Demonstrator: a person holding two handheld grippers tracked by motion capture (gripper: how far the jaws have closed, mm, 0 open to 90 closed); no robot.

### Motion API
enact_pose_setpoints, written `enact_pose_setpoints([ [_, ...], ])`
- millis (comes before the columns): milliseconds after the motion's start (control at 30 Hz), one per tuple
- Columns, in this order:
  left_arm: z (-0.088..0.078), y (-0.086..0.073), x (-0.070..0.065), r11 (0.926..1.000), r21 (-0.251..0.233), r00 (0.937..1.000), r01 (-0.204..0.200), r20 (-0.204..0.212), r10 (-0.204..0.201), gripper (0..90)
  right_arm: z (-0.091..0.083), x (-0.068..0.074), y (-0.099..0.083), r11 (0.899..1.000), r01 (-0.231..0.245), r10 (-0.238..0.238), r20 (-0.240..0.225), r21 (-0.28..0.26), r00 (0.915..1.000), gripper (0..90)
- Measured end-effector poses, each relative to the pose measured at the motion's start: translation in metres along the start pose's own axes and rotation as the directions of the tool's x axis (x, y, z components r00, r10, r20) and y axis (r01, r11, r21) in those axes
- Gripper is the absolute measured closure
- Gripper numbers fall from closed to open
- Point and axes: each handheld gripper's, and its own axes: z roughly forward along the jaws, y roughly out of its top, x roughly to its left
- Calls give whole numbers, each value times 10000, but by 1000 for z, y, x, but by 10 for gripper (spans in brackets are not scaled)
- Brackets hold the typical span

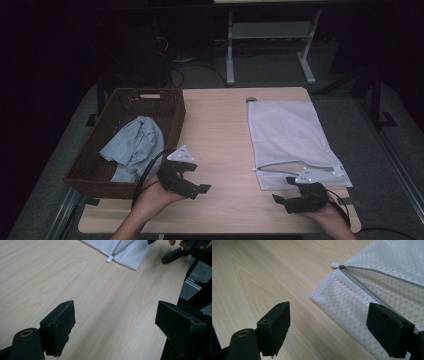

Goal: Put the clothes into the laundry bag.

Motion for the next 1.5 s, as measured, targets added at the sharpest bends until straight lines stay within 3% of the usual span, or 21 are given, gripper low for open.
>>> enact_pose_setpoints([
  [467,-31,12,31,10000,86,9945,14,-1043,-5,159,1,-1,0,10000,15,-15,28,-6,10000,186],
  [600,-43,11,50,9996,164,9880,212,-1534,-184,159,1,-1,-1,10000,-28,28,55,-2,10000,186],
  [833,-58,8,72,9985,91,9779,543,-2026,-513,159,1,-1,0,10000,-14,14,51,-20,10000,186],
  [1033,-74,0,99,9953,359,9509,902,-3001,-754,158,1,-1,0,10000,4,-3,47,-18,10000,186],
  [1100,-77,-3,108,9942,308,9445,1026,-3167,-877,158,1,-1,0,10000,-9,9,48,-23,10000,186],
  [1133,-77,-3,108,9942,308,9445,1026,-3167,-877,157,2,-1,0,10000,-16,17,47,-16,10000,186],
  [1167,-80,-7,117,9925,292,9338,1185,-3432,-1014,155,2,-1,0,10000,-28,28,51,-18,10000,186],
  [1233,-82,-12,128,9901,390,9216,1349,-3719,-1109,141,2,-1,0,10000,-28,28,54,-9,10000,186],
  [1267,-82,-14,133,9889,432,9173,1423,-3811,-1154,133,2,-1,0,10000,-34,34,55,-1,10000,186],
  [1300,-82,-14,133,9889,432,9173,1423,-3811,-1154,130,2,-1,0,10000,-34,34,55,-1,10000,186],
  [1333,-81,-19,145,9856,448,9077,1633,-3983,-1323,125,2,-1,0,10000,-46,46,53,4,10000,185],
  [1433,-78,-26,161,9800,446,8952,1937,-4168,-1580,103,2,-1,0,10000,-50,50,54,8,10000,184],
  [1500,-74,-29,169,9767,483,8900,2093,-4231,-1698,102,3,-1,0,10000,-37,37,62,15,10000,183],
])
